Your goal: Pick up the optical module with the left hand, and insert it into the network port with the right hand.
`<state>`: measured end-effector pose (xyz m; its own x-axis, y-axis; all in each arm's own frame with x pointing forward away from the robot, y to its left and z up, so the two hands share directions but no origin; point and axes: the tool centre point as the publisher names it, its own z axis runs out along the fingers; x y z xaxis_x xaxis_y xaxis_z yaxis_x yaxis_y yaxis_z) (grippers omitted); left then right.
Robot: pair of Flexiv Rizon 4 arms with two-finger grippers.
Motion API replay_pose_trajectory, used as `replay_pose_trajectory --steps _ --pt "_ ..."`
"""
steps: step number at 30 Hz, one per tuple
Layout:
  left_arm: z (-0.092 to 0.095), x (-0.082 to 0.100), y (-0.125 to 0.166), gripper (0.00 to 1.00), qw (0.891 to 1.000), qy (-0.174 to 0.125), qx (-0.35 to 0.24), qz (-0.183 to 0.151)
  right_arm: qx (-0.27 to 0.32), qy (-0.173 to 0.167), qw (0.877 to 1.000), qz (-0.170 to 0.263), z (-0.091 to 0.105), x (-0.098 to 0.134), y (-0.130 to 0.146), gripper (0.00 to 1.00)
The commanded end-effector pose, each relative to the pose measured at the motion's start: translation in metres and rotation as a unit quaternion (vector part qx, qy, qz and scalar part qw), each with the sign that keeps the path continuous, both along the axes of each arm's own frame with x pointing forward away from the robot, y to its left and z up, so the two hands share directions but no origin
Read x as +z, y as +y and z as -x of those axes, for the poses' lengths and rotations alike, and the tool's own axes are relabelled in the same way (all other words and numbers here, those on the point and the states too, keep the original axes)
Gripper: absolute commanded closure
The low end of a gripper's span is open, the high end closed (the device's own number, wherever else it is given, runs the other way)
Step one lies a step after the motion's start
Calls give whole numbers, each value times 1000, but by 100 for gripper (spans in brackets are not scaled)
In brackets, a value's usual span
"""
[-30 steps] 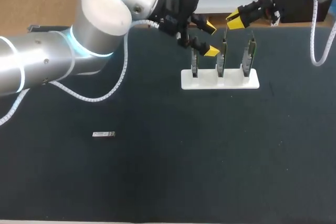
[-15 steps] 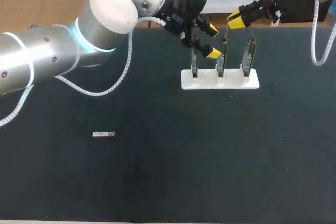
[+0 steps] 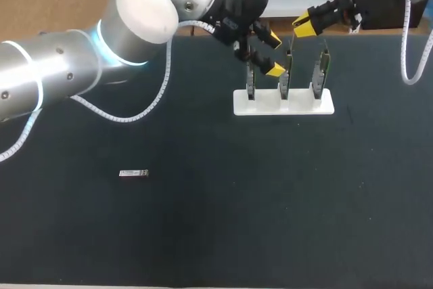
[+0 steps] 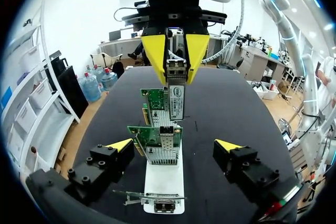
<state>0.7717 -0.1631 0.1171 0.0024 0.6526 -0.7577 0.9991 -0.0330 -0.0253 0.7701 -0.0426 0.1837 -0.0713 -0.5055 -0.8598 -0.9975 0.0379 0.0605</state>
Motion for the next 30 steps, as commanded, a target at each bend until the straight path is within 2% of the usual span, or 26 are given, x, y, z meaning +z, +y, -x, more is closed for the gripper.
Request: replay_pose_trajectory --steps 1,19,30 --pt "0 0 1 0 1000 3 -1 -5 0 -1 1000 0 0 0 0 100" --pt "4 -2 0 0 1000 6 -5 -10 -1 -5 1000 2 3 1 1 100" --pt "4 -3 0 0 1000 9 -2 -12 3 -23 1000 11 3 4 1 100"
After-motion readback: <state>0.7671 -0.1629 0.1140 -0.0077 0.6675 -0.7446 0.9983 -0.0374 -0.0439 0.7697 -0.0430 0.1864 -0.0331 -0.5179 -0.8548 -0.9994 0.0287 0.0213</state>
